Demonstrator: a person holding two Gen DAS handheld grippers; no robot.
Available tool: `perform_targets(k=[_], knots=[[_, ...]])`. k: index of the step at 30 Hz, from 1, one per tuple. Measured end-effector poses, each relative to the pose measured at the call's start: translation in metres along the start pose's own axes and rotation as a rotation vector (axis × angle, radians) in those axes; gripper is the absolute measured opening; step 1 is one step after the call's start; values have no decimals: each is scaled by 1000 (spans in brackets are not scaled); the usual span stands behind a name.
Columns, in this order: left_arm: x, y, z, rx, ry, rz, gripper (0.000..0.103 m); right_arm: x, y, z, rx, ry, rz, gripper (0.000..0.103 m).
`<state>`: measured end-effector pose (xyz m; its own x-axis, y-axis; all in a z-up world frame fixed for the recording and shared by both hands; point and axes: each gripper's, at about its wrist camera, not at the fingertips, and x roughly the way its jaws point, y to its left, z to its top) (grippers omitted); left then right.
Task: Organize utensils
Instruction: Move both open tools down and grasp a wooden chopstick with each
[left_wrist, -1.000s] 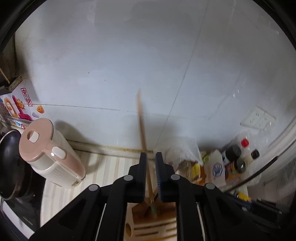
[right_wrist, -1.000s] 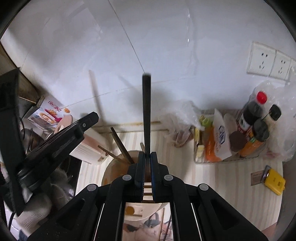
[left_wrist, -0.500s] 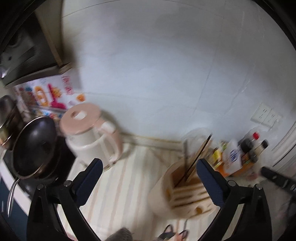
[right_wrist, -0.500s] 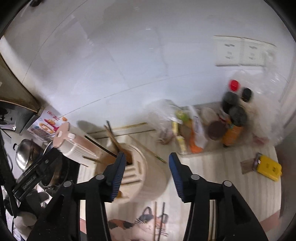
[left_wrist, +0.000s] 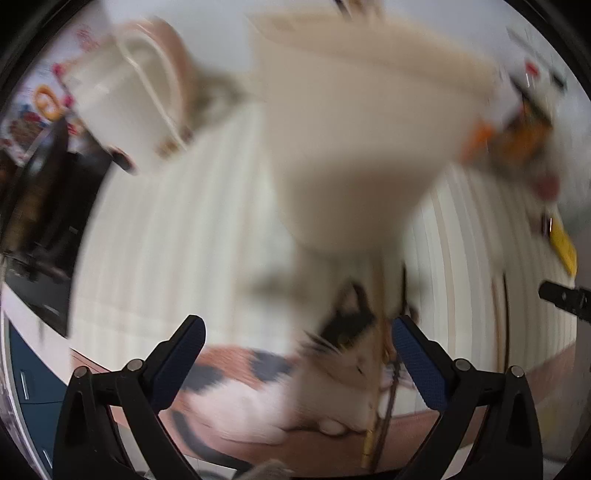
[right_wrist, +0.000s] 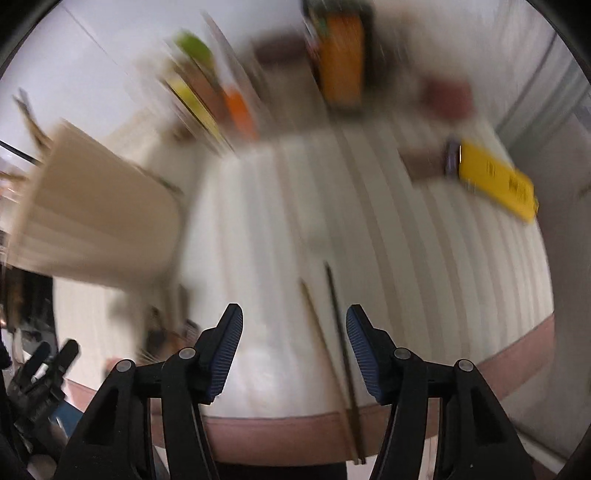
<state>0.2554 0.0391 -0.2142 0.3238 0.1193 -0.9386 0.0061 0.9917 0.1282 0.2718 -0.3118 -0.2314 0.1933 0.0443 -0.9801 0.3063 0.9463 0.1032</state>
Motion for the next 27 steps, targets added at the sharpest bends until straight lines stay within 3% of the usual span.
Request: perform_targets(k=[1,7,12,15,18,22,24,27], knots=[[11,-6,-5,9,26,-14,100,10,-5,-5,3,21,-9,56],[60,-35,-22,47,151,-78,55,48,-18,-25,-6,100,2,33],[71,-45,-25,75,157,-65,34,58,-16,-36,-26,121,2,32],[67,-54,-28,106,119,-39,6,64,-17,-40,-32,132,-10,32],[66,-51,-29,105,113,0,5,77,-14,-40,-48,159,-30,30],[62,-19,-35,57,128,43,5,83,-7,-46,-87,153,-87,10],[60,-2,-40,32,139,58,5,83,-6,-48,-73,146,-92,9],[56,22,-49,-12,151,64,5,85,-1,-50,-38,167,-34,7]])
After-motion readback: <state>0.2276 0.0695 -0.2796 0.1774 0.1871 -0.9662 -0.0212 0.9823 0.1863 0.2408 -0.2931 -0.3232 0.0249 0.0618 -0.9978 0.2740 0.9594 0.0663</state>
